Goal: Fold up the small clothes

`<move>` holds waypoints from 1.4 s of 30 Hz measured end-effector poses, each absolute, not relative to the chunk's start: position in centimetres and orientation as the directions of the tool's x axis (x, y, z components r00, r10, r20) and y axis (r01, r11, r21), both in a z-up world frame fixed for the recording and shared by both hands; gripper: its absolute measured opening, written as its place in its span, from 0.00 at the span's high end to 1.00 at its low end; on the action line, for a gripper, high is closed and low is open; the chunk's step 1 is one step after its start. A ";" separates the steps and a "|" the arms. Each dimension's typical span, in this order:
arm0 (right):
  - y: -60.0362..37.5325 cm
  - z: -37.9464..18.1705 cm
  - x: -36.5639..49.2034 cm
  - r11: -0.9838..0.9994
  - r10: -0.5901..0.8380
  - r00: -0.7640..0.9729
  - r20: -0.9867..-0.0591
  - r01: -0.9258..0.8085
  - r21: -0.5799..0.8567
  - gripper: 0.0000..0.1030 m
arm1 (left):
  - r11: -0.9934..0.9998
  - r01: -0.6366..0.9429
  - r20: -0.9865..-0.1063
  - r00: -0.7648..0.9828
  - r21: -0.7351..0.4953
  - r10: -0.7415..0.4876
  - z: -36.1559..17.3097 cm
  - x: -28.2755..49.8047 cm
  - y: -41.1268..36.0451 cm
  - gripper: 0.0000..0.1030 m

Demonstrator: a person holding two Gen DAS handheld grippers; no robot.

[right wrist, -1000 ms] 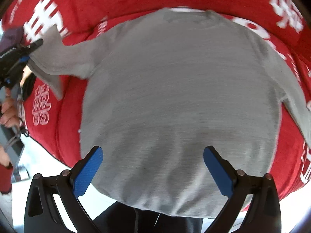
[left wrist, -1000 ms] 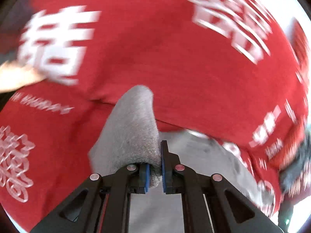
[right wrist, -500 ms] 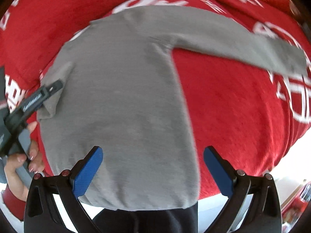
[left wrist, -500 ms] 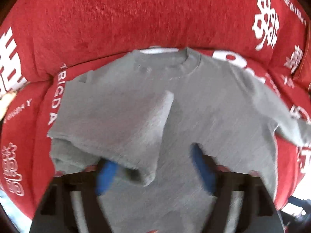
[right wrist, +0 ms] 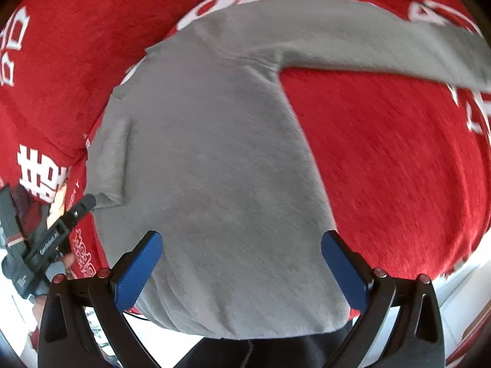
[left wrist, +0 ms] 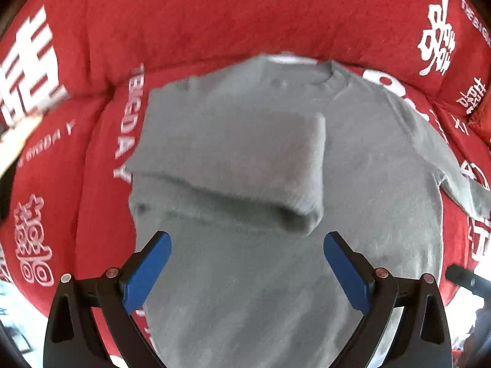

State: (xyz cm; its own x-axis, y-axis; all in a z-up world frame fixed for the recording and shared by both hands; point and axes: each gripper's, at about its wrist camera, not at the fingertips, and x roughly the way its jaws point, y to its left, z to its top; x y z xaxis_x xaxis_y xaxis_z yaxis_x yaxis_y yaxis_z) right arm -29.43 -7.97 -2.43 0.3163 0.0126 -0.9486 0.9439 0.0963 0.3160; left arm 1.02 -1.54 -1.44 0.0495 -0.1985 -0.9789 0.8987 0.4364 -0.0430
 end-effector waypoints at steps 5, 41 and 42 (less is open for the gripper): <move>-8.7 -2.3 -26.6 0.178 0.027 0.337 -0.941 0.925 0.336 0.00 | 0.449 0.891 -0.983 0.022 -0.064 -0.184 -1.8 1.6 0.4 0.03; -6.7 -8.4 5.2 0.871 -0.156 0.065 -0.986 0.480 -0.106 0.65 | 0.772 0.636 -0.994 0.087 0.002 -0.069 -4.7 11.4 12.3 0.03; -7.6 -7.7 4.5 0.840 -0.148 0.085 -0.985 0.536 -0.080 0.90 | 0.768 0.640 -0.994 0.086 0.000 -0.072 -4.7 11.4 12.0 0.03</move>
State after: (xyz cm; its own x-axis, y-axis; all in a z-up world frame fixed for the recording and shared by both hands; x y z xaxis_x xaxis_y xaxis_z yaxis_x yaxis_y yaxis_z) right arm 4.51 -7.64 -7.67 0.0848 -0.1480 -0.9853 0.5363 0.8402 -0.0800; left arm 11.37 12.03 -4.67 0.0863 -0.0725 -0.9936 0.6402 0.7682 -0.0004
